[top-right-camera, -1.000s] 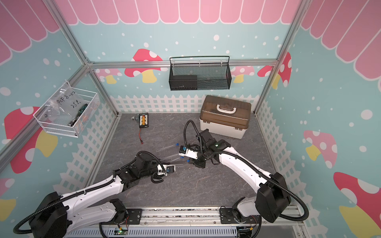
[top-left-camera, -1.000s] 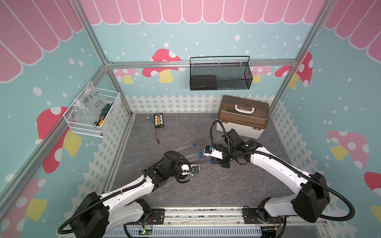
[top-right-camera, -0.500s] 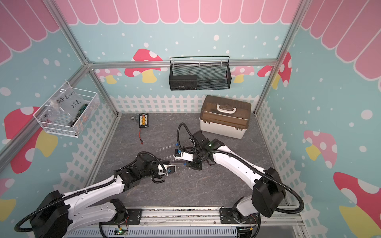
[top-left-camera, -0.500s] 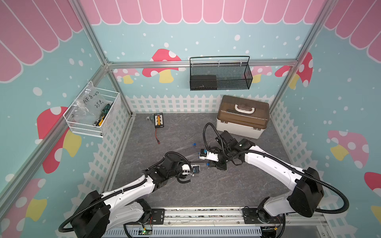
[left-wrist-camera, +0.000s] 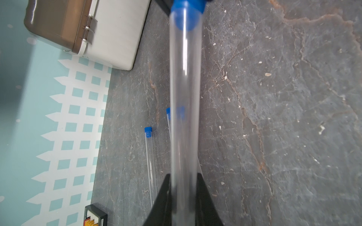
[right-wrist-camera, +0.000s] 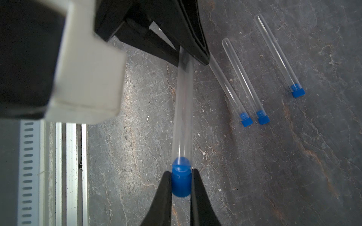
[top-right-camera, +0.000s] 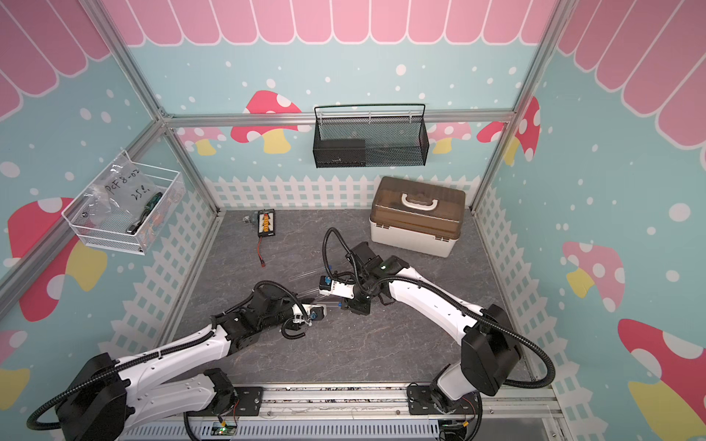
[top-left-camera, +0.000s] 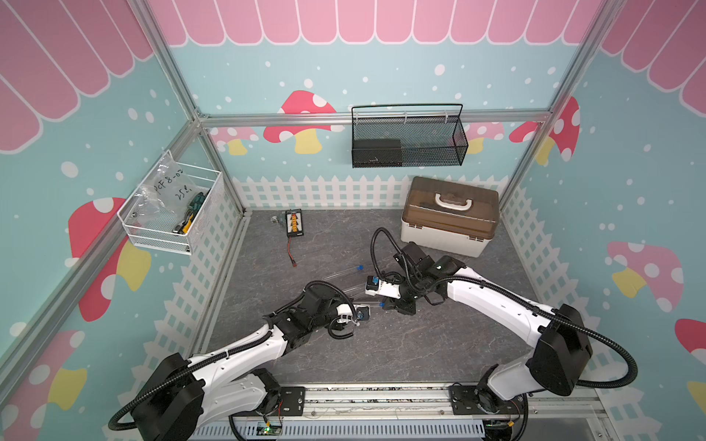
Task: Insert stoppers into test tubes
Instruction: Insert the stopper into the test tube.
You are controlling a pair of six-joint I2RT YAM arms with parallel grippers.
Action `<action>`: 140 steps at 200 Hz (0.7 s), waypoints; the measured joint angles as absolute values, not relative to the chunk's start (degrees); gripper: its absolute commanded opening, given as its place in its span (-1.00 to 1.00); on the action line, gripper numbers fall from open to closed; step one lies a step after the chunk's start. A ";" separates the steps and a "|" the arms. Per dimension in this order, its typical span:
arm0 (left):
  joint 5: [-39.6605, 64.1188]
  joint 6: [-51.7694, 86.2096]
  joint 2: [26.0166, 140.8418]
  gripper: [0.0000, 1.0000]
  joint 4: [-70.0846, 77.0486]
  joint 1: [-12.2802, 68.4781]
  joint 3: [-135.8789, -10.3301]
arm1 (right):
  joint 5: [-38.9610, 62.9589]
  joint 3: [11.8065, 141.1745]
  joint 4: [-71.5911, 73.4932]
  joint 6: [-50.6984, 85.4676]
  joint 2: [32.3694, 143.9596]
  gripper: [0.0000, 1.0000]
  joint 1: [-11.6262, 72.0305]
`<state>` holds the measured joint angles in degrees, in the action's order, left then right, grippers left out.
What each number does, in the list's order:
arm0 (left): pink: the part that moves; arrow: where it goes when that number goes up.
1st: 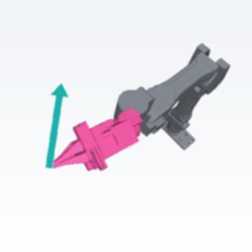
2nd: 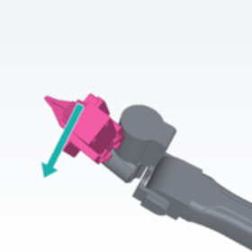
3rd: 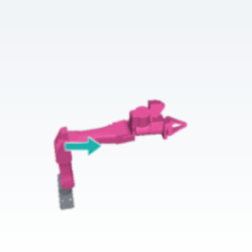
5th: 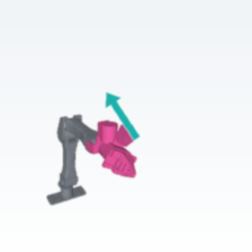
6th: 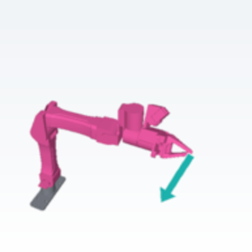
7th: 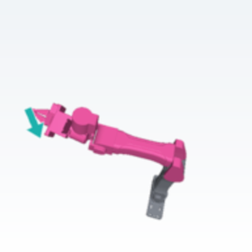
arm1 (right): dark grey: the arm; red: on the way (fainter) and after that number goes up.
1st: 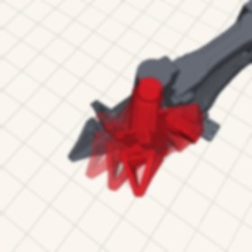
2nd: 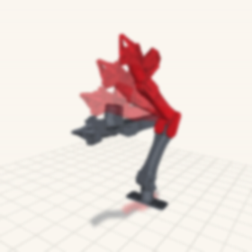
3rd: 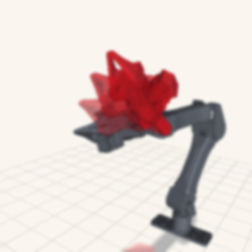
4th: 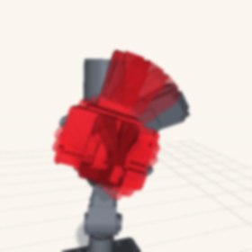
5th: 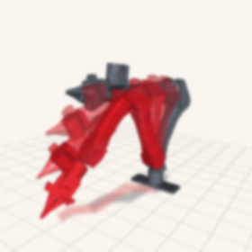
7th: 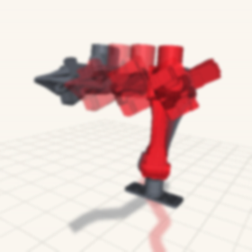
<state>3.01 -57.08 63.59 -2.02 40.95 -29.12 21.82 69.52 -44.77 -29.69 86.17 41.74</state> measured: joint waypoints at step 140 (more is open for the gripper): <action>-8.14 -65.91 59.88 -1.00 1.93 46.26 -25.39 | 22.94 80.01 -55.29 -26.72 95.31 -0.91 42.65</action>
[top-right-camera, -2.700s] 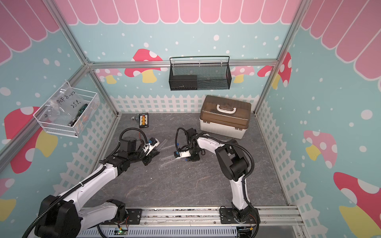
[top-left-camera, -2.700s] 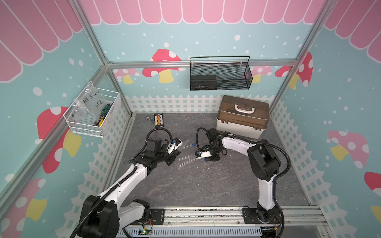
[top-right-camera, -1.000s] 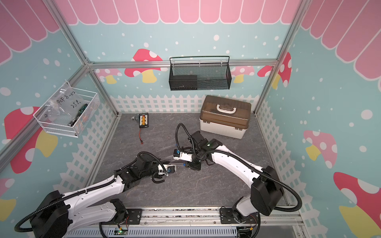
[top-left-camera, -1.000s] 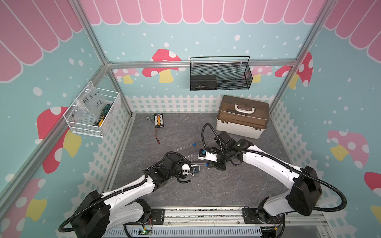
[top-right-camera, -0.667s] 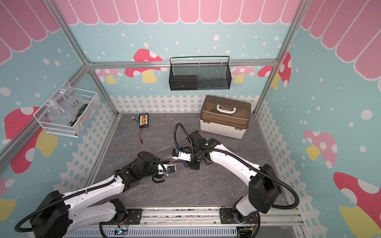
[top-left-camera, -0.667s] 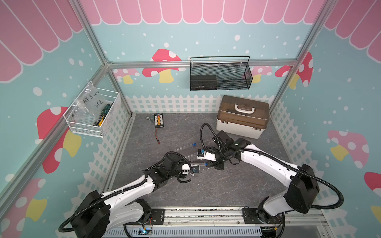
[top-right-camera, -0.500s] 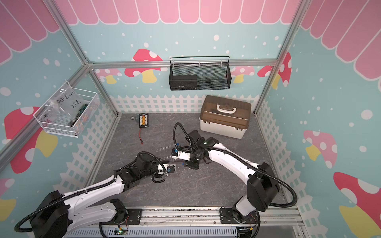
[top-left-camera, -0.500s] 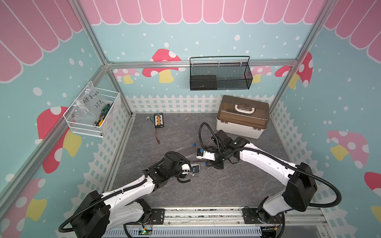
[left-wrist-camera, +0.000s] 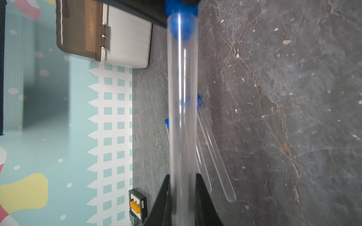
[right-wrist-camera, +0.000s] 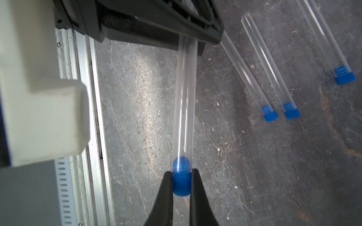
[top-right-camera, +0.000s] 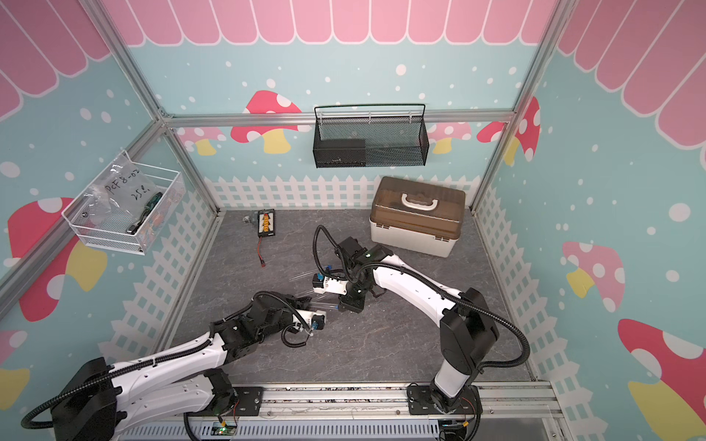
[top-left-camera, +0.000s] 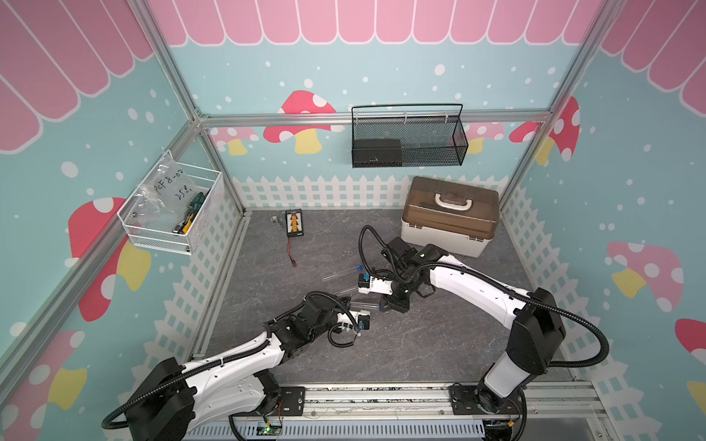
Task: Insert stoppers into test tubes
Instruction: Insert the stopper into the test tube.
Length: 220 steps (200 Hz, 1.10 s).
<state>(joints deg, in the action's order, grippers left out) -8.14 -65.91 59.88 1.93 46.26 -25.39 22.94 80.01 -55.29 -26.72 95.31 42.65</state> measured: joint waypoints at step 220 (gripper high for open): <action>4.69 -64.77 54.19 -1.00 12.97 50.59 -20.58 | 33.50 73.52 -28.10 -11.14 85.54 0.07 40.49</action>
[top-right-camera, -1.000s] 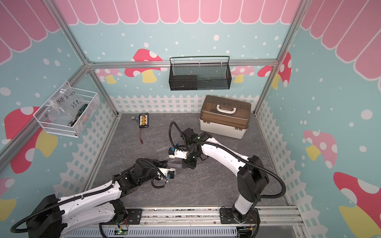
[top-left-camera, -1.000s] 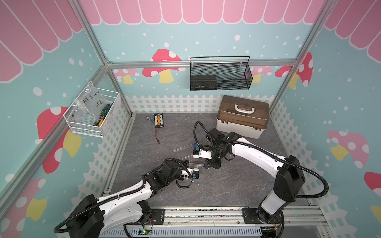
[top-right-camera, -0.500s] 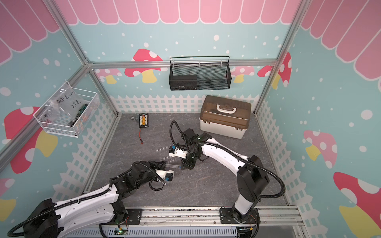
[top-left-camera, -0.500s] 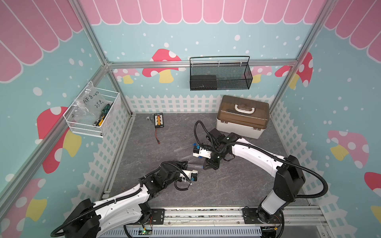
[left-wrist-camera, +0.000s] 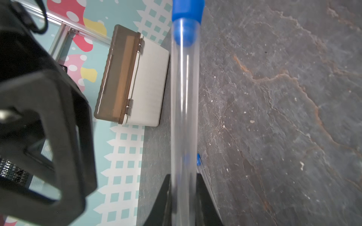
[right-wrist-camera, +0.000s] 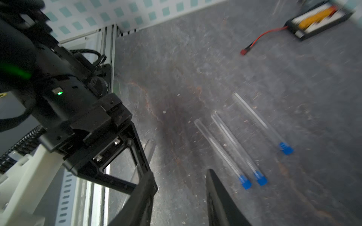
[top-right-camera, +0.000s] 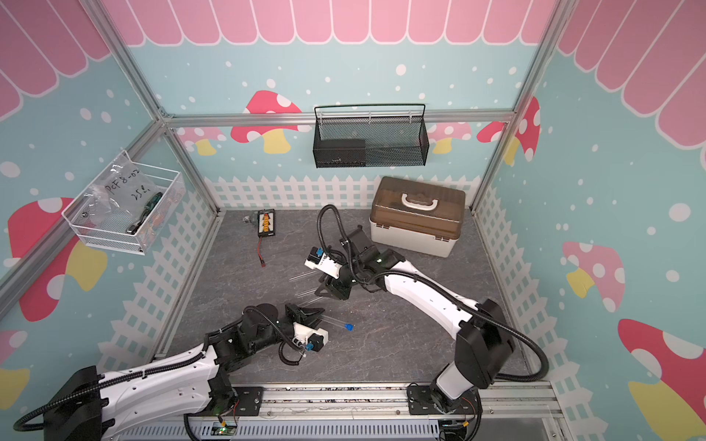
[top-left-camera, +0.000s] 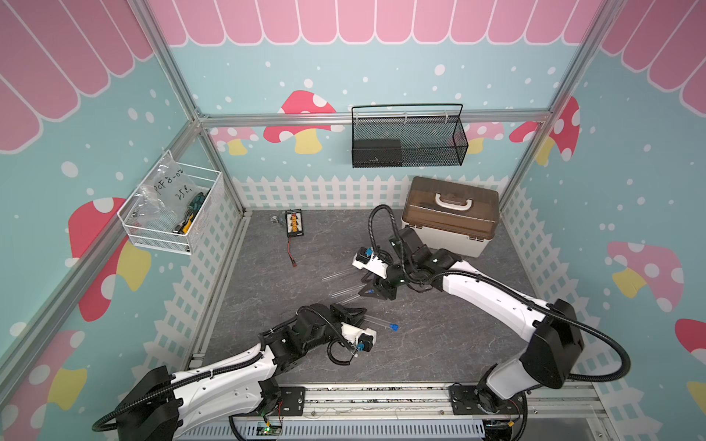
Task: Insert stoppers into test tubes
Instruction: Insert the stopper into the test tube.
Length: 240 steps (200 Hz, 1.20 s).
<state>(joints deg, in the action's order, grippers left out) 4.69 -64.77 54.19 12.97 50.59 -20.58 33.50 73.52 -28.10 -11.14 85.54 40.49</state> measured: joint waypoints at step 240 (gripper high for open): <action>18.26 -8.71 66.35 -1.00 50.22 43.94 -19.40 | 39.33 51.57 5.76 71.40 60.14 0.20 30.33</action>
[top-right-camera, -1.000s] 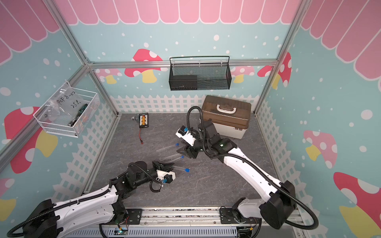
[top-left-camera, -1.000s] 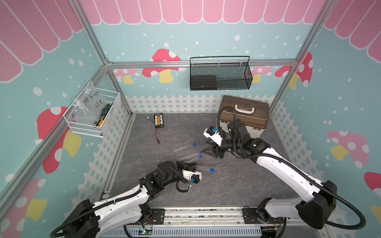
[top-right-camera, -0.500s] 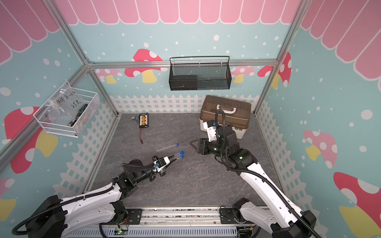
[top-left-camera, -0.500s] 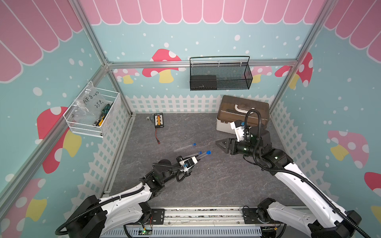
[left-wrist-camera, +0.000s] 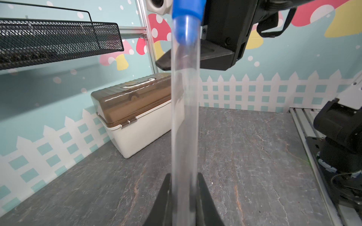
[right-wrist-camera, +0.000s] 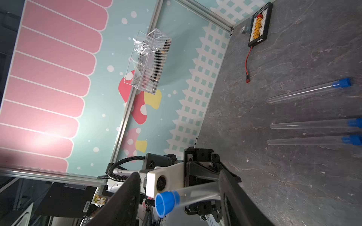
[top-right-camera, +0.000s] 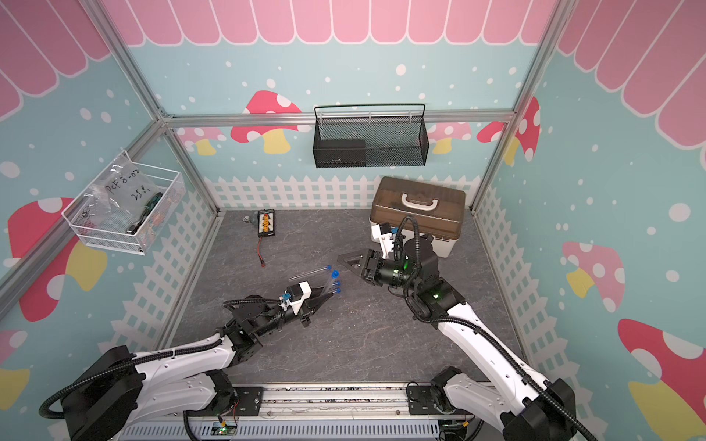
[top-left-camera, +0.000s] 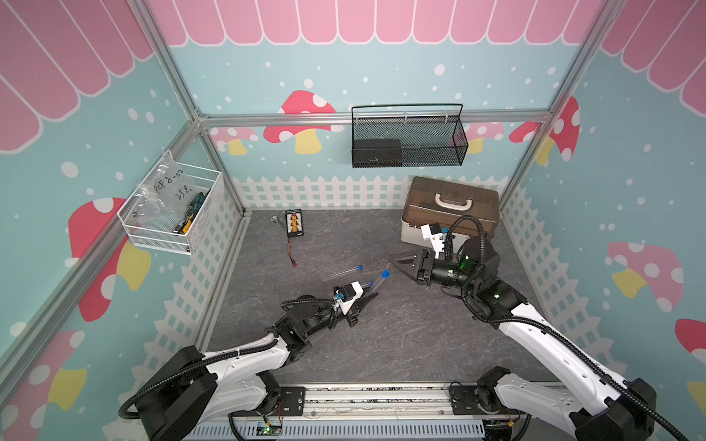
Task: Insert stoppers into test tubes
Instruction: Insert the stopper into the test tube.
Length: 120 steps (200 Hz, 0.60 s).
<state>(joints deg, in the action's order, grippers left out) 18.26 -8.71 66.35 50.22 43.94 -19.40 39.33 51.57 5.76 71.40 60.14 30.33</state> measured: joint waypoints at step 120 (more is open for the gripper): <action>19.77 -4.69 68.36 -1.00 55.72 43.88 -20.95 | 44.75 50.24 11.07 75.48 60.69 0.11 30.44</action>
<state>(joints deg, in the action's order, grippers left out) 19.77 -4.69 68.36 55.72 43.88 -20.95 44.75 50.24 11.07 75.48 60.69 30.44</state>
